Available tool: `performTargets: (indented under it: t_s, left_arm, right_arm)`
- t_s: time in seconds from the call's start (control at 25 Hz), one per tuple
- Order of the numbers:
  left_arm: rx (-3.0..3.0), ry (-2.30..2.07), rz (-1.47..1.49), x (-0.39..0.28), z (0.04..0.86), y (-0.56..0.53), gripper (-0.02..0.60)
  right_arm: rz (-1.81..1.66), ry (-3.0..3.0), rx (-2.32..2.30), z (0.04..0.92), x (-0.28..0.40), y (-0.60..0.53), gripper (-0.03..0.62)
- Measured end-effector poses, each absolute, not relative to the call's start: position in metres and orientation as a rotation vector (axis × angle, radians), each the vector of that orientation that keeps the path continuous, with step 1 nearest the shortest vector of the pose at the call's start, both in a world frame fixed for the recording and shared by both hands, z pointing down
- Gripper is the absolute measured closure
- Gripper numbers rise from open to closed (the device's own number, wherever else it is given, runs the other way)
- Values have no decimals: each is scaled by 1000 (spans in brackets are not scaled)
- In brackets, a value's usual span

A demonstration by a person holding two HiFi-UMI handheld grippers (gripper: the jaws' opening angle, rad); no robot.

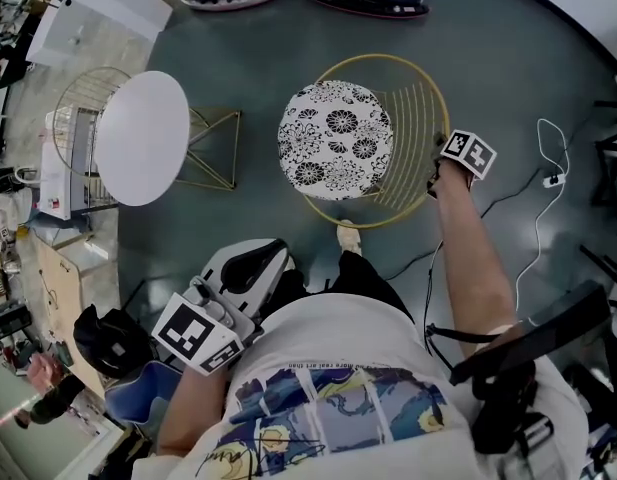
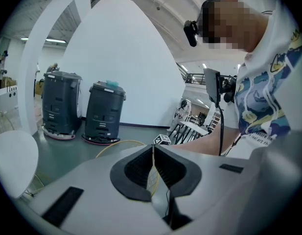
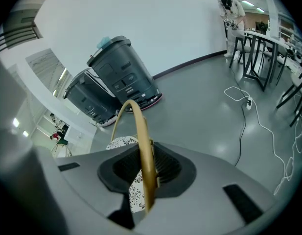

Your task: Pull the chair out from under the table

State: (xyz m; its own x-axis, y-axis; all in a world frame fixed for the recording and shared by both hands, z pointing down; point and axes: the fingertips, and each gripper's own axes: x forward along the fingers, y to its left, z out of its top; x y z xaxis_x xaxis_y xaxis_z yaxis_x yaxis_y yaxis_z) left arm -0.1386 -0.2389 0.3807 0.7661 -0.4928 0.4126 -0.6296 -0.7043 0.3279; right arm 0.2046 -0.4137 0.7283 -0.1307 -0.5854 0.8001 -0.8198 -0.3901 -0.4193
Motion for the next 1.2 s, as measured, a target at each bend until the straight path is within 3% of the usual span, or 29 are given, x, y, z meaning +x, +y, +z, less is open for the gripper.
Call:
performTargets:
  t_s: [0.72, 0.96, 1.2]
  left_arm:
    - [2467, -885, 392, -134, 388, -227, 563]
    - [2485, -874, 367, -139, 385, -210, 563]
    - [2523, -883, 314, -152, 380, -181, 563]
  right_arm:
    - [1558, -1639, 1881, 729, 224, -418, 522]
    - [1414, -1708, 1840, 710, 224, -409, 473]
    - [1317, -1746, 1833, 689, 226, -366, 471]
